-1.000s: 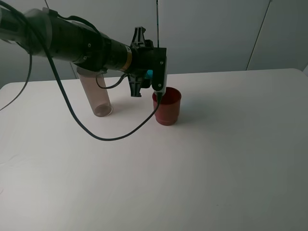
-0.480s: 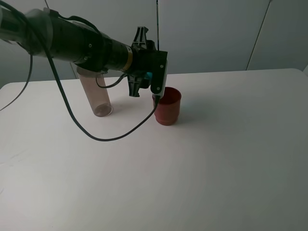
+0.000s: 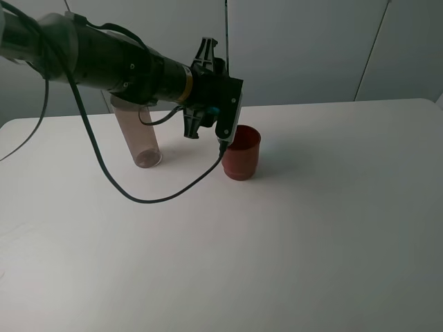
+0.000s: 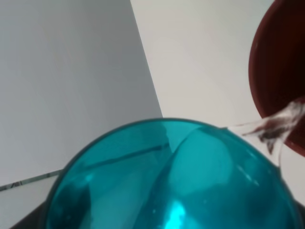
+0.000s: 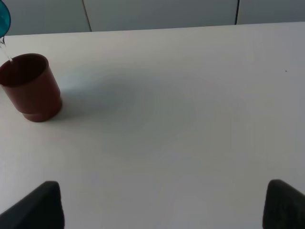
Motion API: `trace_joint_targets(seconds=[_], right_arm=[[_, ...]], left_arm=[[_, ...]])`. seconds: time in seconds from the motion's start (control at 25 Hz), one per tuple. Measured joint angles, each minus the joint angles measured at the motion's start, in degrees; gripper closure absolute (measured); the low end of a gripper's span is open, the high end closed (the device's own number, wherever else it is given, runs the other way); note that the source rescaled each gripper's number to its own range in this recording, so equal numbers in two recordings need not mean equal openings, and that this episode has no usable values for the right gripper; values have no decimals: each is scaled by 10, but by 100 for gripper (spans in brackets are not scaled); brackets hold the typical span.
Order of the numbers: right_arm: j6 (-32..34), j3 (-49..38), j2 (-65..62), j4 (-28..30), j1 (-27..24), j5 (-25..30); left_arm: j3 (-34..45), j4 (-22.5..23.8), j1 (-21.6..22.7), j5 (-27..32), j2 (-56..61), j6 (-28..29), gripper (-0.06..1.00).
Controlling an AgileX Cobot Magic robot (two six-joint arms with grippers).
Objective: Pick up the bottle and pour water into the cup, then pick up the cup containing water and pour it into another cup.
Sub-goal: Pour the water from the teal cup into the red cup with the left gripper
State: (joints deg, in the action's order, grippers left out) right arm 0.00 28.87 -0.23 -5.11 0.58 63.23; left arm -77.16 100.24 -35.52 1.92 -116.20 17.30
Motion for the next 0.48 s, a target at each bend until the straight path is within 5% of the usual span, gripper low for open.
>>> trace_joint_targets(seconds=[0.48], right_arm=[[0, 0, 0, 0, 0, 0]], left_arm=[[0, 0, -1, 8, 0, -54, 88]])
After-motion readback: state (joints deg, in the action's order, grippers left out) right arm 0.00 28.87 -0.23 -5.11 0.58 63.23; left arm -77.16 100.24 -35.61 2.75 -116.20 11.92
